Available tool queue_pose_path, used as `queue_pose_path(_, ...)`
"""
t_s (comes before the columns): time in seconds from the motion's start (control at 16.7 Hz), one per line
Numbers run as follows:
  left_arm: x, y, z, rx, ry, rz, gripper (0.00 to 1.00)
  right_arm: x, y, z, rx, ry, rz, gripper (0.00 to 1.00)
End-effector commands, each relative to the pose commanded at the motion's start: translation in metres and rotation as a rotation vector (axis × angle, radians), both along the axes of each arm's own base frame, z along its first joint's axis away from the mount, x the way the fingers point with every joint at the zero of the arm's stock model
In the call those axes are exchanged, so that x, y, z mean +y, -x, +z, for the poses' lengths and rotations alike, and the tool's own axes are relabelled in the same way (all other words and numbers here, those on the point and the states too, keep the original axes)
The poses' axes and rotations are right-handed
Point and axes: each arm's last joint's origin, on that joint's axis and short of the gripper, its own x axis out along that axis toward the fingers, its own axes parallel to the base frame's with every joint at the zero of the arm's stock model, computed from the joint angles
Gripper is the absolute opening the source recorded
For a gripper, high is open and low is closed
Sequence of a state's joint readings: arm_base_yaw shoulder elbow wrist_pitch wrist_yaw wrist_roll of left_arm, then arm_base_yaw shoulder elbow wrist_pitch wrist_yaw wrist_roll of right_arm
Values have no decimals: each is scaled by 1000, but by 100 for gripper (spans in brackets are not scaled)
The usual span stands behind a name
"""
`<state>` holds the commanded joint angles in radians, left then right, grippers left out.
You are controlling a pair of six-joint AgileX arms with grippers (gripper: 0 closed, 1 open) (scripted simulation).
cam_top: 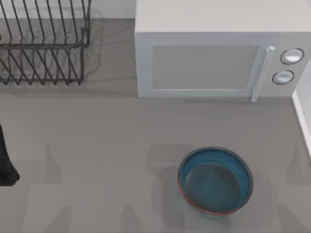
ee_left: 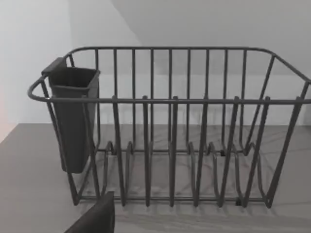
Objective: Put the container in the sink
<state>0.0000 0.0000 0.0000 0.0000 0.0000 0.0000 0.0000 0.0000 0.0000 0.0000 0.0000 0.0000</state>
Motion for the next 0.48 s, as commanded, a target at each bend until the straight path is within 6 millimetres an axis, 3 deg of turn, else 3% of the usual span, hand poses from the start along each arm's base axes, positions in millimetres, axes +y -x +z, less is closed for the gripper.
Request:
queue_pose_path(0.24, 0, 0, 0, 0, 0, 0, 100, 2, 0, 5, 30, -15, 16, 100)
queue_pose_path(0.48, 0, 0, 0, 0, 0, 0, 100, 10, -5, 34, 207, -83, 83, 100)
